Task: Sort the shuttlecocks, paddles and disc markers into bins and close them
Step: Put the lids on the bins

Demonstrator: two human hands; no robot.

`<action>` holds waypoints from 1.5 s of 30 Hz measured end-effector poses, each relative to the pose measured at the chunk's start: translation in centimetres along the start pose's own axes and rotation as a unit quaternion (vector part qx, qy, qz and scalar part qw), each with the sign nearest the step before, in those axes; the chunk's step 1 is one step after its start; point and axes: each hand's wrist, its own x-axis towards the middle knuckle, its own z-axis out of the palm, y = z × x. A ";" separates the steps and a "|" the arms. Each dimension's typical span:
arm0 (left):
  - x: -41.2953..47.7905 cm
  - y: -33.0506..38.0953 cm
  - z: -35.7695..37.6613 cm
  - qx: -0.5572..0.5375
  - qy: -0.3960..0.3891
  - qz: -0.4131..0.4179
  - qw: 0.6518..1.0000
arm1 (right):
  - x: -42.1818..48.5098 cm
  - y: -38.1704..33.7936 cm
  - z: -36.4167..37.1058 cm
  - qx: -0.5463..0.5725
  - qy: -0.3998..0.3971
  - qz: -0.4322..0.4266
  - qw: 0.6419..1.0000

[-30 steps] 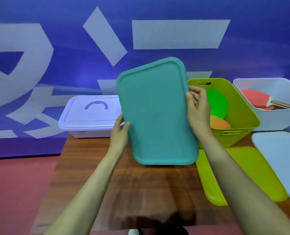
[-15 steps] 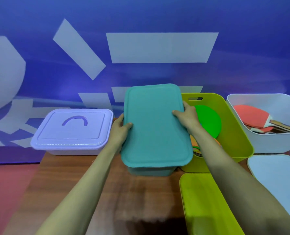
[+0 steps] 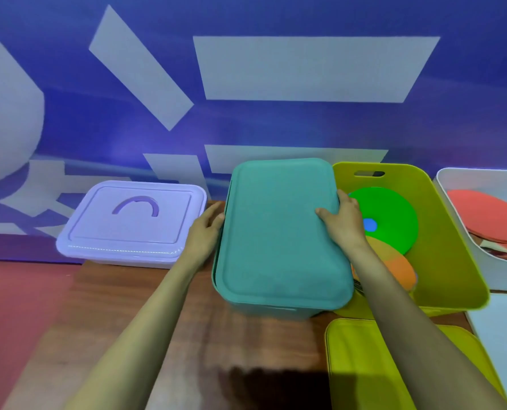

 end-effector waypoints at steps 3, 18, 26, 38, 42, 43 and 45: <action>-0.6 1.0 -0.3 0.048 -0.010 0.018 0.999 | 0.0 0.2 0.0 0.000 0.004 0.002 1.000; -1.2 0.3 -4.8 0.007 0.022 0.020 1.000 | -1.0 -2.2 4.3 -0.040 0.027 -0.020 0.999; -2.5 0.7 -3.2 -0.050 -0.034 -0.003 0.998 | -1.8 -2.6 4.8 0.046 0.007 0.003 0.999; -0.9 2.2 -3.9 -0.163 -0.036 -0.048 0.985 | 0.1 -3.6 4.4 0.006 -0.039 0.002 0.999; -1.3 2.4 -3.9 -0.198 -0.028 -0.060 0.978 | 0.5 -3.6 4.1 -0.008 -0.048 -0.001 0.999; -1.3 2.4 -4.0 -0.192 -0.023 -0.057 0.979 | 0.5 -3.6 4.1 -0.023 -0.048 -0.003 0.999; -1.3 2.4 -4.2 -0.173 -0.022 -0.052 0.983 | 0.4 -3.5 4.1 -0.047 -0.048 -0.007 0.998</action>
